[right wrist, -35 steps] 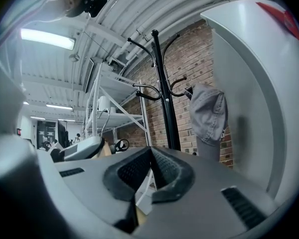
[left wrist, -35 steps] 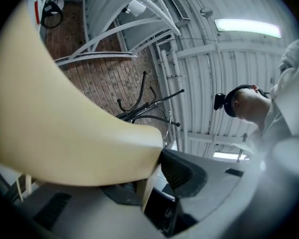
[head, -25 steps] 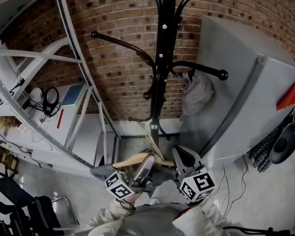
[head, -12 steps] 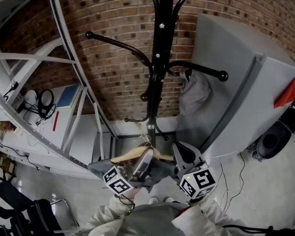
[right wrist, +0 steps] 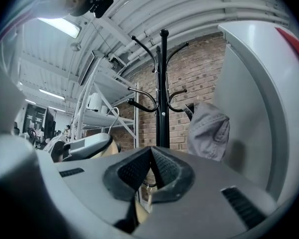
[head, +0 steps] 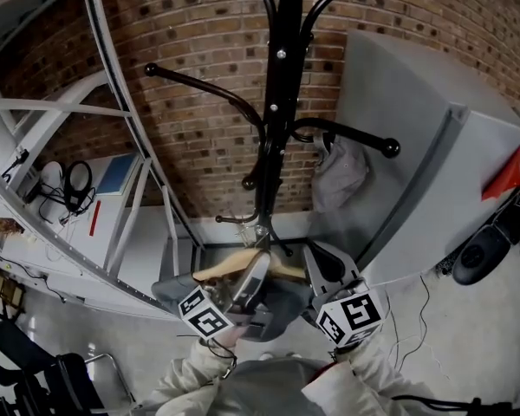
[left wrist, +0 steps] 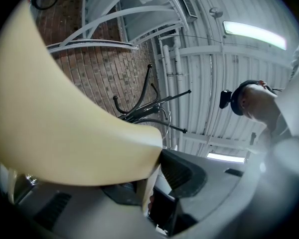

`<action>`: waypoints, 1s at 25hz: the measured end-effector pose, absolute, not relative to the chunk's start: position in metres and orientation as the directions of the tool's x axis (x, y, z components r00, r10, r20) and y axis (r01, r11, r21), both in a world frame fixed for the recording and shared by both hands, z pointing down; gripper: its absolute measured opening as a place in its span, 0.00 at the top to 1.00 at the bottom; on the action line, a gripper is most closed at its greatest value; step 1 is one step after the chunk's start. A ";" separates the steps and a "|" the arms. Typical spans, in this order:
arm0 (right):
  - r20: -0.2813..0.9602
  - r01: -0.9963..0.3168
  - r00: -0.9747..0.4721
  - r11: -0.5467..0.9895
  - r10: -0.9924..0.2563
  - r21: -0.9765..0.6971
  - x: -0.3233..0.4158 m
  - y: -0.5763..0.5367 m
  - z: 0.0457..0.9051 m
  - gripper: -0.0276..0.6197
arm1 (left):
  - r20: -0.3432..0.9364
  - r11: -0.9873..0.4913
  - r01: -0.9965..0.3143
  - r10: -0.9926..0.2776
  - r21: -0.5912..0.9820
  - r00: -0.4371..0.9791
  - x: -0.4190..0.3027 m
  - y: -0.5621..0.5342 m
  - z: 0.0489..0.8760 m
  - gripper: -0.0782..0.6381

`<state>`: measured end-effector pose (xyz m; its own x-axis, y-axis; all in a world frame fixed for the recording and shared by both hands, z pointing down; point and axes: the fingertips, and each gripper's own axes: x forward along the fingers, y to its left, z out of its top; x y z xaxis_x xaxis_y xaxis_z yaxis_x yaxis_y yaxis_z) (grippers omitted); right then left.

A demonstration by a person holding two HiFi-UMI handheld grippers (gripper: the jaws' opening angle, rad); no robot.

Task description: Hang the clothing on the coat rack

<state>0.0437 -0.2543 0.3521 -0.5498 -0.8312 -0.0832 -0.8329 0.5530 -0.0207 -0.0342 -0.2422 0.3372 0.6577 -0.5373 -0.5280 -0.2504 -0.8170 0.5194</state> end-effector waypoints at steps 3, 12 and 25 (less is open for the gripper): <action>-0.091 -0.838 -0.544 0.546 -0.834 -0.005 0.047 -0.259 0.345 0.92 | -0.535 -0.824 -0.251 -0.530 0.509 0.658 -0.033 -0.248 0.327 0.72; -0.132 -0.840 -0.542 0.541 -0.830 0.042 0.054 -0.269 0.324 0.92 | -0.563 -0.851 -0.245 -0.498 0.465 0.660 -0.030 -0.265 0.299 0.72; -0.169 -0.840 -0.541 0.538 -0.824 0.067 0.054 -0.289 0.313 0.92 | -0.602 -0.866 -0.243 -0.482 0.436 0.637 -0.034 -0.295 0.279 0.72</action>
<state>0.0537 -0.2894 0.3132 -0.5410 -0.8238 -0.1694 -0.8402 0.5380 0.0674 -0.0341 -0.2951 0.2790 0.6366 -0.4817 -0.6023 -0.2429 -0.8664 0.4362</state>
